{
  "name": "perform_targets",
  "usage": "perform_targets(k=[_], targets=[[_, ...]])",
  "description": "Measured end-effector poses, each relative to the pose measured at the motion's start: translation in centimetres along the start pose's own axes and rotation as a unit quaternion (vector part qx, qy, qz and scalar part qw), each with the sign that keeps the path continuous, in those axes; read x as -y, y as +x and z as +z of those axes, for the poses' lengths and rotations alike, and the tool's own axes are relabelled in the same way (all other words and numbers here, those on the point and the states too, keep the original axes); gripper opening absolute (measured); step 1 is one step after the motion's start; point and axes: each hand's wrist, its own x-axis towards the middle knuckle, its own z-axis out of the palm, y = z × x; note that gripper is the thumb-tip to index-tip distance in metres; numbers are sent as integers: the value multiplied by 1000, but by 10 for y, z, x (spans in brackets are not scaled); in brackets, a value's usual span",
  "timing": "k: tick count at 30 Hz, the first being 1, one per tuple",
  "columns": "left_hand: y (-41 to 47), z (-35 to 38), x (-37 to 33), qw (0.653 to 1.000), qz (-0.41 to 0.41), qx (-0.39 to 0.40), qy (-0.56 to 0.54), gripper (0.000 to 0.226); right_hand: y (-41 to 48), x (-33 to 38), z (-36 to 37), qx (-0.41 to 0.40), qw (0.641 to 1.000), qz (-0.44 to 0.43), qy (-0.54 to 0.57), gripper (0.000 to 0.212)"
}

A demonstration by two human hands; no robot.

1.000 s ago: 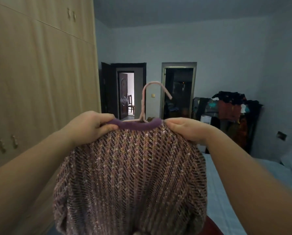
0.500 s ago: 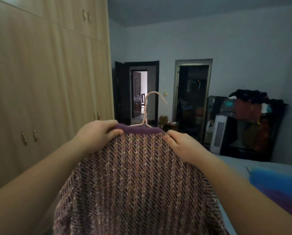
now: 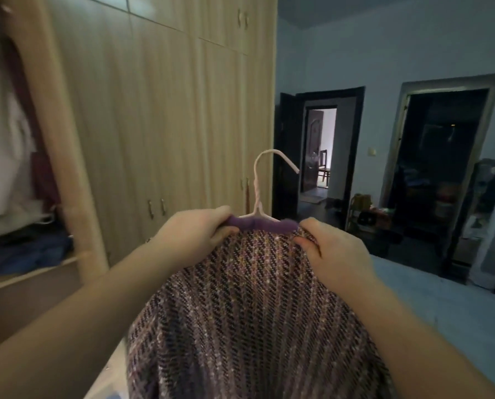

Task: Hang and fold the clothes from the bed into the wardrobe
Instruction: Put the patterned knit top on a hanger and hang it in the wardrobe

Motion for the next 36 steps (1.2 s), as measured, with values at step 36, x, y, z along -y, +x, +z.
perform_targets(k=[36], targets=[[-327,-204,616,888,-353,-137,260,29,272,633,360,-45,947,-276,159,23]])
